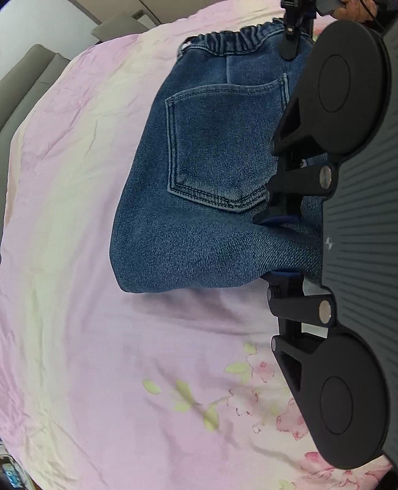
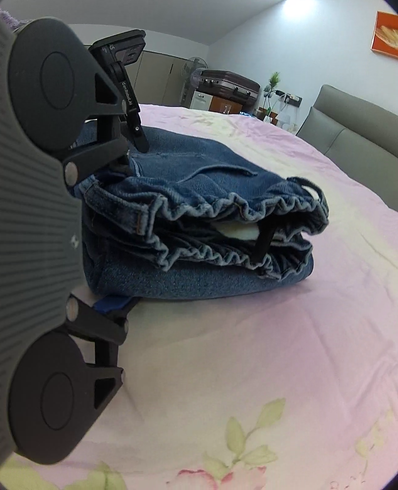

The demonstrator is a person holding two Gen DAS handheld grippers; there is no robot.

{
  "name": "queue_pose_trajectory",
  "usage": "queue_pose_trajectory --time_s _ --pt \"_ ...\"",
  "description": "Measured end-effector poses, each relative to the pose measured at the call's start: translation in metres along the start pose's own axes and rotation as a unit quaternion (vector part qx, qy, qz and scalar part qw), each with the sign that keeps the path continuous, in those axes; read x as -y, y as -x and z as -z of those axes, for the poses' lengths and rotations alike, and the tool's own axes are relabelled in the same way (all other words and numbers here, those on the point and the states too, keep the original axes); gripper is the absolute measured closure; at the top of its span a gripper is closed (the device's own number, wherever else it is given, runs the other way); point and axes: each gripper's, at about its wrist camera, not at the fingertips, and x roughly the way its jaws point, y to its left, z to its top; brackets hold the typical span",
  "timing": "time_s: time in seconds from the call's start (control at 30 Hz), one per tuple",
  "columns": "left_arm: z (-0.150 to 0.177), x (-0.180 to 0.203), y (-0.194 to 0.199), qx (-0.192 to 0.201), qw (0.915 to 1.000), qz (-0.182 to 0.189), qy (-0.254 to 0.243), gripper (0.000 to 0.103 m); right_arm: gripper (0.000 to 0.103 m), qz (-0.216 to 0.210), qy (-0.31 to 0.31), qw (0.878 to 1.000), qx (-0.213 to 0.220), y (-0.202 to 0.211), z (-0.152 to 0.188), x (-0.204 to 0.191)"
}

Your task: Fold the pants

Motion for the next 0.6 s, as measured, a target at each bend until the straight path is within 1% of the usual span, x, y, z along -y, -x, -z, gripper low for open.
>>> queue_pose_trajectory --time_s 0.03,0.17,0.27,0.33,0.43,0.5,0.53,0.6 --pt "0.001 0.002 -0.003 0.001 1.0000 -0.005 -0.006 0.070 0.037 0.004 0.002 1.000 -0.002 -0.002 0.000 0.001" --pt "0.004 0.007 -0.003 0.006 0.9999 -0.009 0.000 0.069 0.036 0.017 0.001 1.000 -0.009 -0.011 -0.003 0.000" --pt "0.006 0.012 0.001 0.007 0.9998 -0.020 0.005 0.067 0.036 0.023 -0.003 1.000 -0.007 -0.010 0.000 -0.002" --pt "0.006 0.014 0.006 0.007 0.9994 -0.031 0.012 0.063 0.030 0.030 -0.004 1.000 -0.009 -0.010 0.000 -0.005" --pt "0.005 0.020 0.018 0.006 0.9982 -0.058 0.007 0.057 0.025 0.050 0.000 0.999 -0.019 -0.004 -0.003 -0.012" --pt "0.006 0.029 0.027 0.006 0.9957 -0.092 -0.015 0.057 0.023 0.072 0.020 0.997 -0.021 0.002 -0.008 -0.024" --pt "0.007 0.036 0.035 0.013 0.9940 -0.105 -0.025 0.057 0.023 0.083 0.034 0.996 -0.019 0.006 -0.009 -0.030" --pt "0.010 0.053 0.057 0.037 0.9913 -0.117 -0.049 0.057 0.023 0.107 0.076 0.991 -0.006 0.019 -0.009 -0.043"
